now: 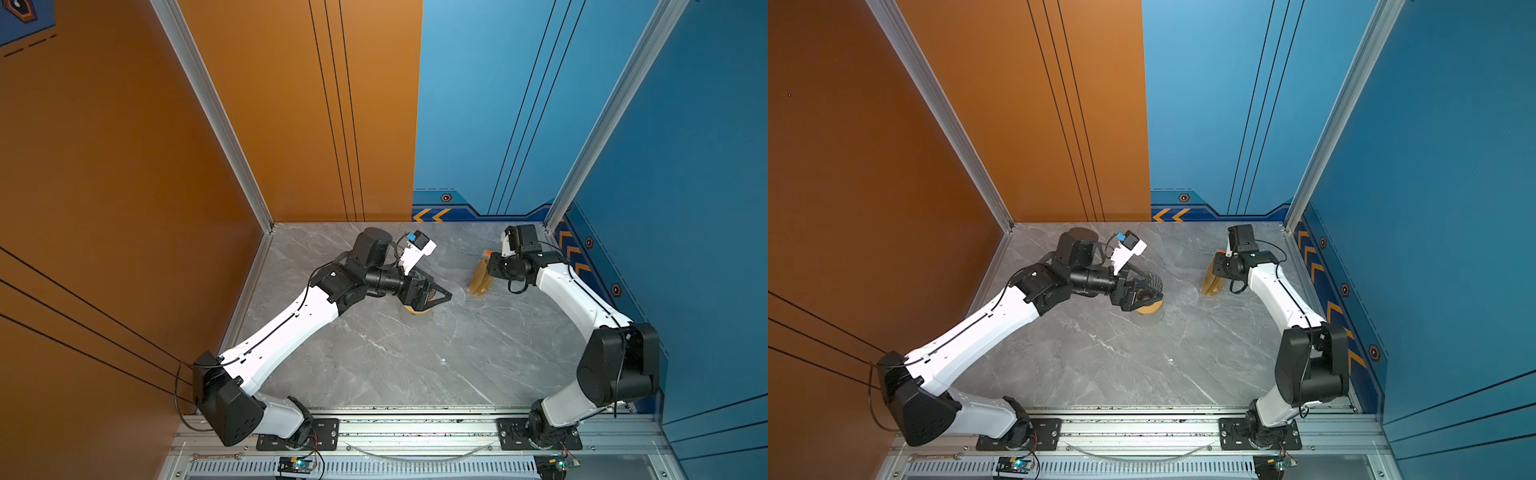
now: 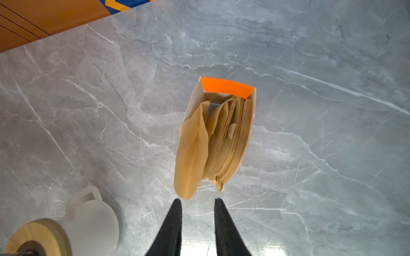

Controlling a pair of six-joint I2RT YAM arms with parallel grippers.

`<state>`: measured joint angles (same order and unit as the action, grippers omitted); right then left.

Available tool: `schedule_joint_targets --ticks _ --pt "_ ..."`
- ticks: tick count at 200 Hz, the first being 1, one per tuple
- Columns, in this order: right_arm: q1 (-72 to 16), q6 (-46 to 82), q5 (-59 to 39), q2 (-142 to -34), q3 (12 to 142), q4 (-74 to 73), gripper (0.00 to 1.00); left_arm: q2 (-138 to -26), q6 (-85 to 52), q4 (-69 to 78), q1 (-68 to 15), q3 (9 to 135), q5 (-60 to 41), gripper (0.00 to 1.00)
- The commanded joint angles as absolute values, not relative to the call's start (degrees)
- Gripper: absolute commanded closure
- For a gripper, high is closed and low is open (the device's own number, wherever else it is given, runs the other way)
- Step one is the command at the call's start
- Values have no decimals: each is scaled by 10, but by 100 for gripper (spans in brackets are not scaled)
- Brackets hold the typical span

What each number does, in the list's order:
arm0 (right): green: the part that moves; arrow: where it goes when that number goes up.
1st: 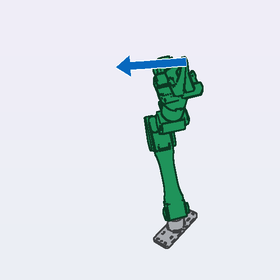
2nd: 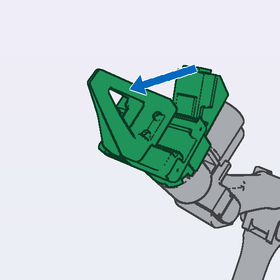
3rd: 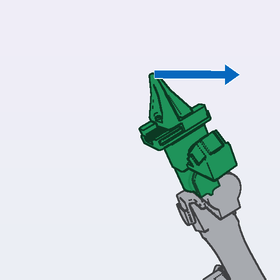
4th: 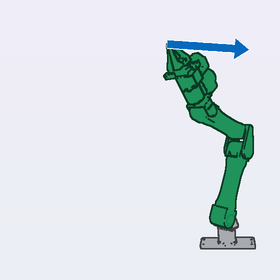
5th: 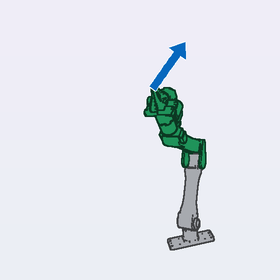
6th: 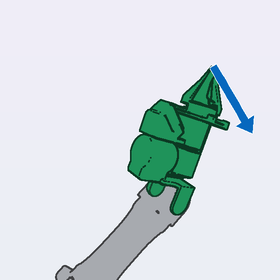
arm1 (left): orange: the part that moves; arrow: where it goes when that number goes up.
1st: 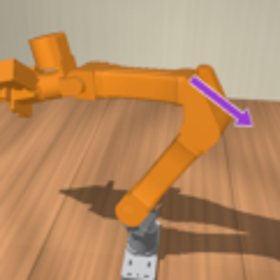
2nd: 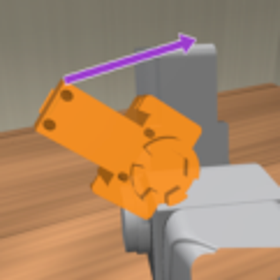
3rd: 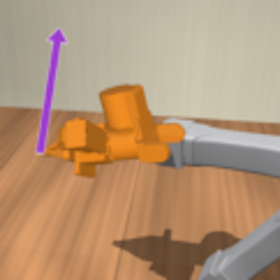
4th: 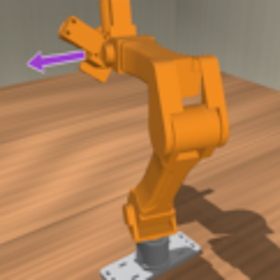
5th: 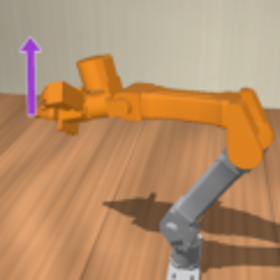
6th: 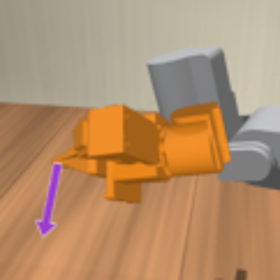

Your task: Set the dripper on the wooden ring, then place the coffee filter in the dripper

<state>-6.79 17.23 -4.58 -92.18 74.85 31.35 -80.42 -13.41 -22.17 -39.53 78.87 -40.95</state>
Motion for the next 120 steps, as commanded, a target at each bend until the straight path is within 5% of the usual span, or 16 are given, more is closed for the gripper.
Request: schedule_joint_targets --ticks 1,120 --pt "-62 139 -61 -958 805 352 81 -799 -117 -239 -404 804 -398 2" --pt "-47 77 -83 -1057 900 412 84 -798 -127 -236 -403 808 -420 2"
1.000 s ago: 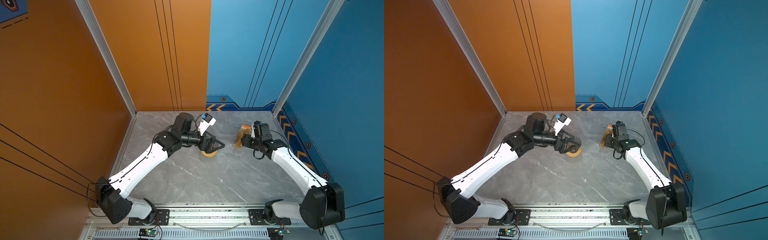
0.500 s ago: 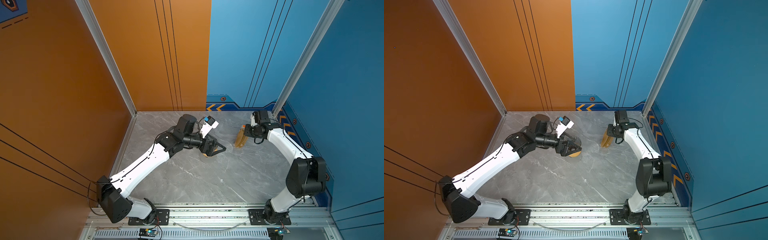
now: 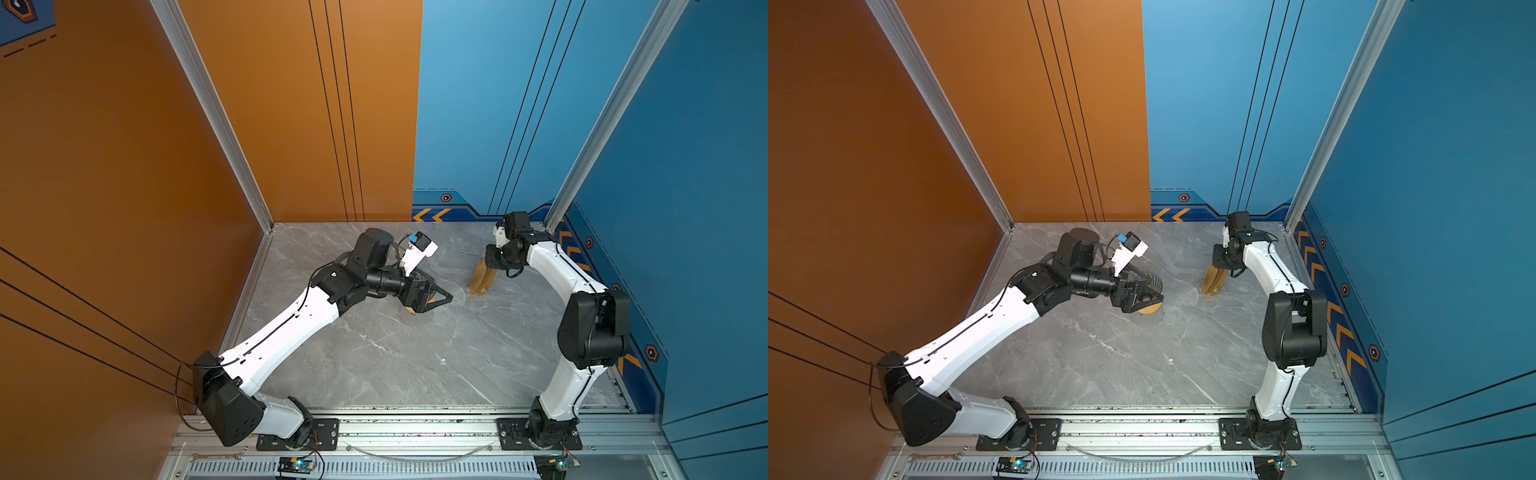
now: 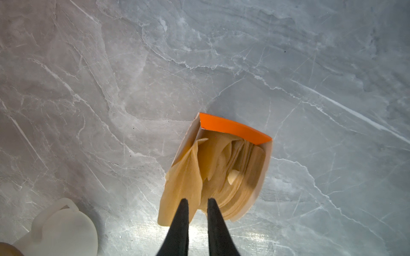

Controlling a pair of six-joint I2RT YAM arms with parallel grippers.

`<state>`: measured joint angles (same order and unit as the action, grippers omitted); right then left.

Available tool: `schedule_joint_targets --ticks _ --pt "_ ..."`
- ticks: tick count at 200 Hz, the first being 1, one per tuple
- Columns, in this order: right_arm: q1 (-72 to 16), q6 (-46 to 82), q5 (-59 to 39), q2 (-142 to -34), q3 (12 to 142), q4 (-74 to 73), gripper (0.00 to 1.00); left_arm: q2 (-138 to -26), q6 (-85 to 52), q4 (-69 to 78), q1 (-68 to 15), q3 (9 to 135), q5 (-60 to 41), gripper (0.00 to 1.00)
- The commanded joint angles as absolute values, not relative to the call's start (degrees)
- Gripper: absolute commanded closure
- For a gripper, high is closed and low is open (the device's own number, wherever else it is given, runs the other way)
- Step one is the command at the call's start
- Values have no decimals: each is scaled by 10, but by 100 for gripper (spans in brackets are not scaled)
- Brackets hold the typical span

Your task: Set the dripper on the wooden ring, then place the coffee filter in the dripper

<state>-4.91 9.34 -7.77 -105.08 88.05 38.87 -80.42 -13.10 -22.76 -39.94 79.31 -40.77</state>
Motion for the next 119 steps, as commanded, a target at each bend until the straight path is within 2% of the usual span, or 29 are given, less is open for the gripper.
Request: schedule_joint_targets --ticks 1,119 --pt "-47 77 -83 -1058 899 412 84 -799 -127 -236 -403 808 -420 2" --pt "-49 74 -77 -1075 917 417 84 -788 -141 -223 -371 807 -441 2"
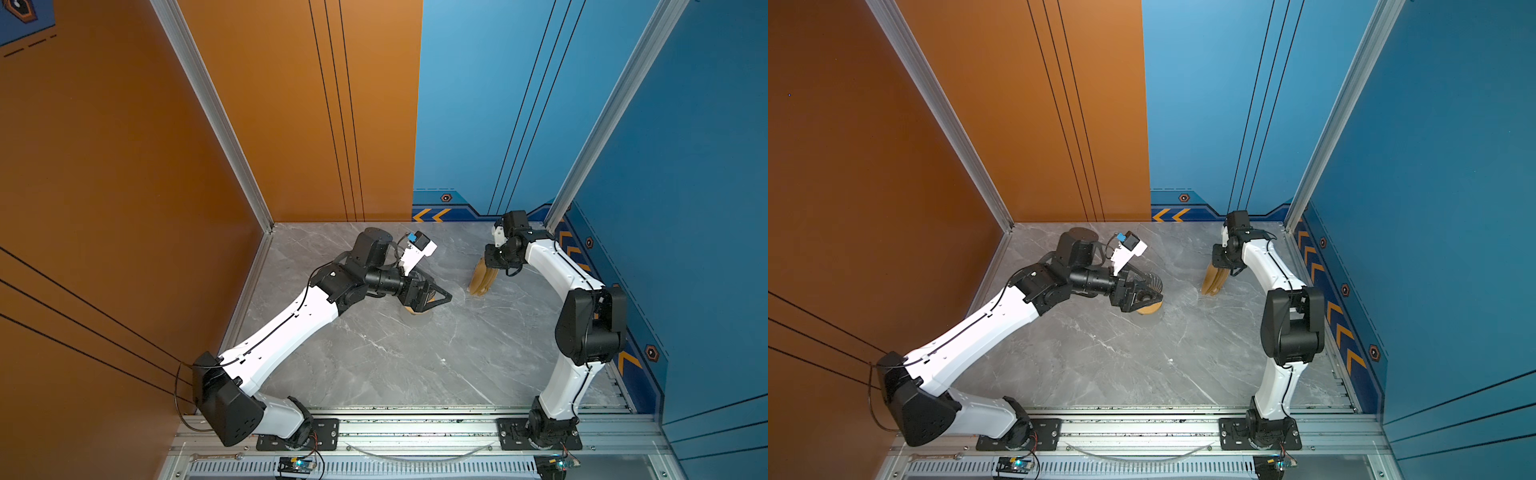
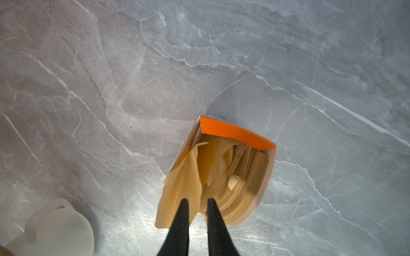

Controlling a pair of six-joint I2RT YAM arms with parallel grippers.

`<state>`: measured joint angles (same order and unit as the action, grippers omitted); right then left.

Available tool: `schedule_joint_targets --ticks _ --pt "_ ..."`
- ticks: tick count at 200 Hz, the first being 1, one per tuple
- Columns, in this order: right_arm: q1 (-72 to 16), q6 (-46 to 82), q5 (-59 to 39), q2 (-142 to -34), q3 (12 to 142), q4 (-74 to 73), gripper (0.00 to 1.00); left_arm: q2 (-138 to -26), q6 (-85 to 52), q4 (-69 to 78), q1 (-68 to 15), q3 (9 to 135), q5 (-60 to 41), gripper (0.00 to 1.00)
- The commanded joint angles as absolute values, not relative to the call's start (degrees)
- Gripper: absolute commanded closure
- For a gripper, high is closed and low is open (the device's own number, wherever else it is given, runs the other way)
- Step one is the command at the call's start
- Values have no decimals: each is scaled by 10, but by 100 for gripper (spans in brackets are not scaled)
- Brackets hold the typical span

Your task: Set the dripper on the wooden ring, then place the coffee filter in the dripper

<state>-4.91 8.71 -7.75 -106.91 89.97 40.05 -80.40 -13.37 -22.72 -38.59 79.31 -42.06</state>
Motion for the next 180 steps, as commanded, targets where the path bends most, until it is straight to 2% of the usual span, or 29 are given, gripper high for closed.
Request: schedule_joint_targets --ticks 1,180 --pt "-49 73 -77 -1075 917 417 84 -788 -141 -223 -371 807 -441 2" --pt "-54 69 -71 -1129 955 414 84 -778 -143 -218 -330 809 -471 2"
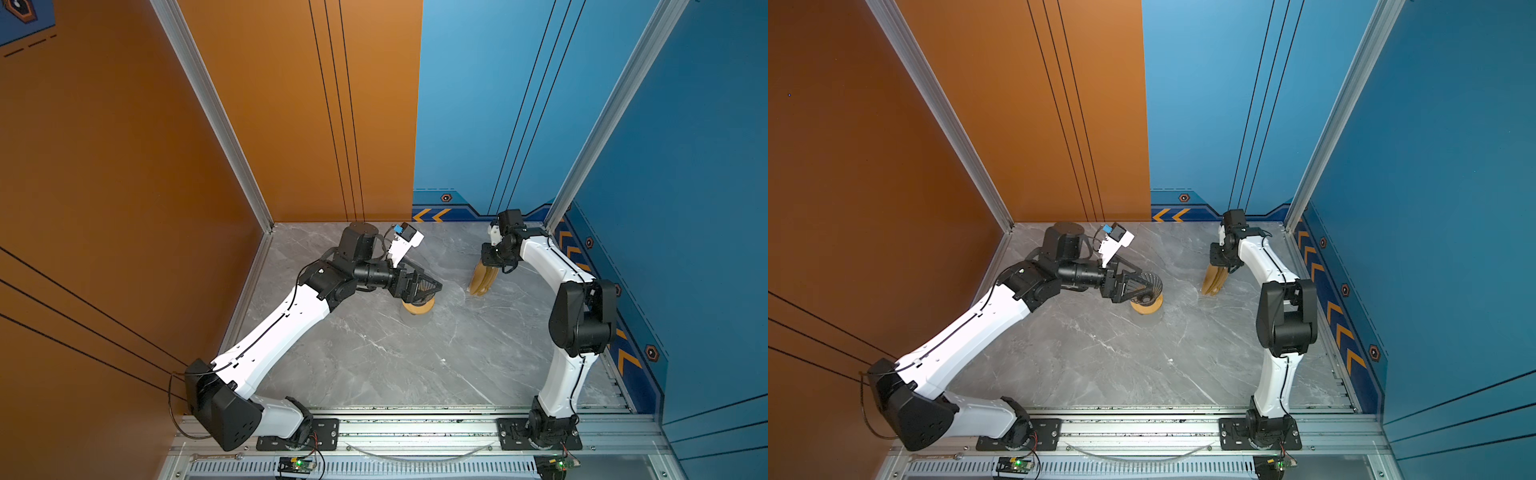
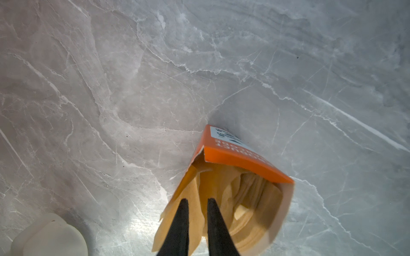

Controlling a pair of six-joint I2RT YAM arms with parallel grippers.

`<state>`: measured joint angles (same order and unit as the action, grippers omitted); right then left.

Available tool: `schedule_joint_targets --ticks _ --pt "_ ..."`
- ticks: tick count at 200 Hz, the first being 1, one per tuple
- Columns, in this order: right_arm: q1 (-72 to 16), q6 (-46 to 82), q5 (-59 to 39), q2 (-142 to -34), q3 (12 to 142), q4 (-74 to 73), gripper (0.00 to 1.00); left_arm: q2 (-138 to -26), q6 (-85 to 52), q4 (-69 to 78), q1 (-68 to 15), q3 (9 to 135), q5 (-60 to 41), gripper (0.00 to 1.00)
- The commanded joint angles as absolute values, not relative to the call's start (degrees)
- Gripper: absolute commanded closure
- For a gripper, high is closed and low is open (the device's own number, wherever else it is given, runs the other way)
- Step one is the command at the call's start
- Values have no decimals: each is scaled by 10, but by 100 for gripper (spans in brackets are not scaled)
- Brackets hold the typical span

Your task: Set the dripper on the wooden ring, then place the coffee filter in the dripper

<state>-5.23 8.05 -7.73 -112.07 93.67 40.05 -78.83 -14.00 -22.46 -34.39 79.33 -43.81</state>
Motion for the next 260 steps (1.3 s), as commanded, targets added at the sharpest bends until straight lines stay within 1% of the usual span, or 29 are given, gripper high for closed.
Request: schedule_joint_targets --ticks 1,55,86,119,184,200,231,260 --pt "-54 69 -72 -1129 955 414 84 -778 -144 -218 -329 810 -473 2" --pt "-60 81 -65 -1134 933 402 84 -779 -153 -217 -290 818 -501 2" --pt "-66 124 -65 -1128 899 356 84 -804 -170 -218 -255 831 -560 2" --pt "-70 159 -51 -1122 895 337 85 -815 -175 -218 -217 834 -588 2" --pt "-76 187 -57 -1111 891 324 89 -807 -157 -217 -240 827 -565 2" --pt "-76 186 -59 -1117 891 321 93 -807 -156 -217 -243 826 -562 2" --pt "-77 180 -57 -1120 889 316 97 -804 -150 -215 -247 821 -546 2" --pt "-70 178 -60 -1121 894 316 99 -800 -157 -215 -248 824 -553 2"
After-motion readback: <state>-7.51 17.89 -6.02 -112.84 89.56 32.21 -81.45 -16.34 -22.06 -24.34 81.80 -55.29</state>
